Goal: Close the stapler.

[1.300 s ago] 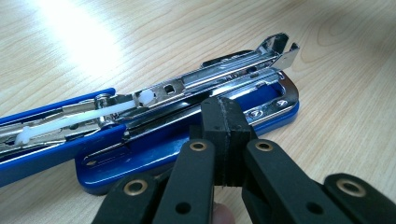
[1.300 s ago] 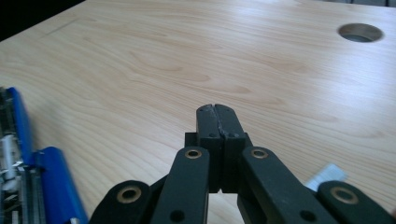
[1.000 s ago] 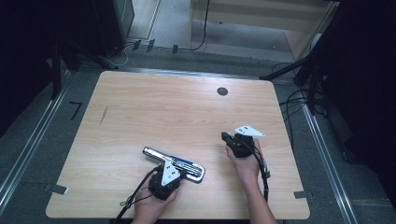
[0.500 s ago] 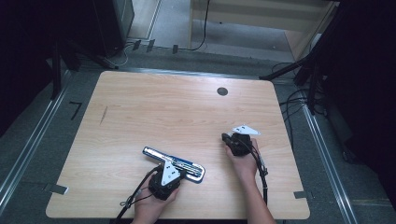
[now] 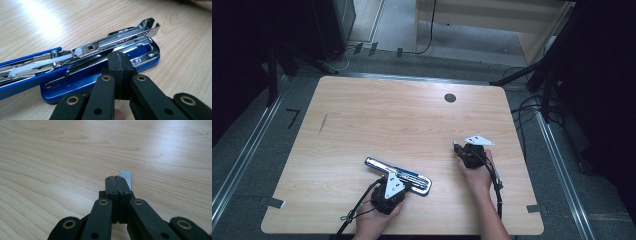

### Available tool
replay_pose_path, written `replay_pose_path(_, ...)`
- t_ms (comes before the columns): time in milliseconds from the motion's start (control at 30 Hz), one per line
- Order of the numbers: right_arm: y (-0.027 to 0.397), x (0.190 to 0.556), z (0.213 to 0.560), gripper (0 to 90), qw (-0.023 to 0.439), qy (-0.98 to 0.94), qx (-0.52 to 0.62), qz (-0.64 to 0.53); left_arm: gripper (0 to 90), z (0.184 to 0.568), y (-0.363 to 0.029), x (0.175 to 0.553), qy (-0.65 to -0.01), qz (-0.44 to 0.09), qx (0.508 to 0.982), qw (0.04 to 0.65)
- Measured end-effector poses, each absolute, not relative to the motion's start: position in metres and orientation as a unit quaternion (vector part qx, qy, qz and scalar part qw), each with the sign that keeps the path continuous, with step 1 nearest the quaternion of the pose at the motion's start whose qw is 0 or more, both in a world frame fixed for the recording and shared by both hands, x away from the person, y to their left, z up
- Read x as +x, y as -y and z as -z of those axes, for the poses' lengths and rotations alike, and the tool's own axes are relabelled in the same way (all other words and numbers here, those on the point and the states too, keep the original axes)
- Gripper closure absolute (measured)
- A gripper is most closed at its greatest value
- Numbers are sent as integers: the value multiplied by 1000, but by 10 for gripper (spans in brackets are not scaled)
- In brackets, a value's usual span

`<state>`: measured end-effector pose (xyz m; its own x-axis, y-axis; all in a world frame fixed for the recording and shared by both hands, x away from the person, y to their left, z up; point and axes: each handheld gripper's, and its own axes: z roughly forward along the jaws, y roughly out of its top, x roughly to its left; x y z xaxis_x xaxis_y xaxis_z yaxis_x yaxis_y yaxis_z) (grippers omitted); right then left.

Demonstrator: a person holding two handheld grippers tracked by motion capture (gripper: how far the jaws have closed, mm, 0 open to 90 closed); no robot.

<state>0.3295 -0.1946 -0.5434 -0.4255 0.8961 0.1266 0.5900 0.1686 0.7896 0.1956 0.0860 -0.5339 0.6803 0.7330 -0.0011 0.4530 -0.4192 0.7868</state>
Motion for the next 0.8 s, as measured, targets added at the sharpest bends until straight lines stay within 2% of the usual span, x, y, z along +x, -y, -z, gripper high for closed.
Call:
replay_pose_path(600,213,329,540,900,195,-741,493,-412,900,534,-86,196,-361,-174,823,403)
replay_pose_path(700,215,331,539,801,191,-738,494,-420,900,534,-86,196,-360,-175,823,402)
replay_pose_path(800,215,334,540,787,189,-741,489,-420,900,534,-86,196,-361,-174,823,403)
